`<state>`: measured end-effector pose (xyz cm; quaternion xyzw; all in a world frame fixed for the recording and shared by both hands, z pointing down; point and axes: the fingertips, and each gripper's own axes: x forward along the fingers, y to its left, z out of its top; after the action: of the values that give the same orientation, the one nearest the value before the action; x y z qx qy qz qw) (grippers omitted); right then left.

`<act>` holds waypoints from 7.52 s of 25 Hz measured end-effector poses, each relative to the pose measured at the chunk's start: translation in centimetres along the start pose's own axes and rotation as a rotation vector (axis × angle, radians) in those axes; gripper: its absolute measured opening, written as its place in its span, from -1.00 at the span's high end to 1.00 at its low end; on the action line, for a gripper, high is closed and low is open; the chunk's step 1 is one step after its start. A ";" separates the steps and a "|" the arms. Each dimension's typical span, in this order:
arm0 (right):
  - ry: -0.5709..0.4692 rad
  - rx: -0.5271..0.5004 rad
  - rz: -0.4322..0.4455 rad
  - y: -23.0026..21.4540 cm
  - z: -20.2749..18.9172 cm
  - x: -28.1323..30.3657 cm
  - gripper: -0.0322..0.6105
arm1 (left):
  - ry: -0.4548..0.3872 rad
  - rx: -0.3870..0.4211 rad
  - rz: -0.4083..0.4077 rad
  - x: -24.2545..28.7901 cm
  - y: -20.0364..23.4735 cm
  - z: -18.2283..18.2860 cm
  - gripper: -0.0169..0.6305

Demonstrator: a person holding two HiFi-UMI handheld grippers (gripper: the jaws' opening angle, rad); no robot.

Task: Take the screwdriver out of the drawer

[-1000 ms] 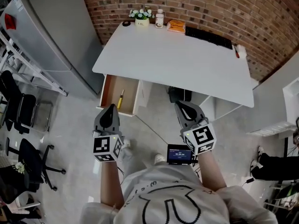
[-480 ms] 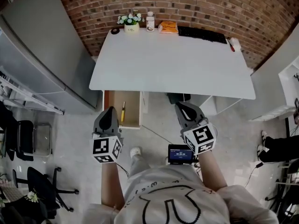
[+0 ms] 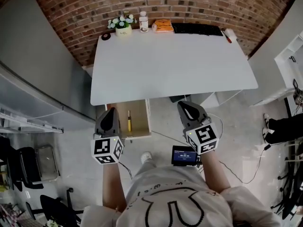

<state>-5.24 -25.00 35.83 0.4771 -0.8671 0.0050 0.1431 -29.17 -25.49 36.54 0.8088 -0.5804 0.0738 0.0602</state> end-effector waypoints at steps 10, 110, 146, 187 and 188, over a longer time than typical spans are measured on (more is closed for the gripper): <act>0.082 0.041 -0.166 0.7 -1.7 -0.4 0.84 | 0.064 -0.009 -0.141 2.3 2.6 -2.7 0.91; 0.532 0.354 -0.060 -0.7 -40.8 11.7 0.84 | 1.040 -0.195 0.051 16.0 6.2 -49.8 0.70; 0.421 0.317 -0.048 -2.8 -25.5 6.7 0.84 | 0.853 -0.212 -0.005 10.2 3.0 -33.0 0.70; 0.102 0.068 -0.100 -7.6 -3.5 0.3 0.84 | 0.362 -0.106 -0.004 4.6 0.8 -6.7 0.70; 0.091 0.064 -0.107 -7.6 -3.0 0.0 0.84 | 0.351 -0.098 -0.006 4.5 0.6 -6.2 0.70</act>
<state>1.76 -28.70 37.76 0.5265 -0.8323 0.0465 0.1670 -28.64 -28.72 43.46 0.7813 -0.5613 0.1854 0.2003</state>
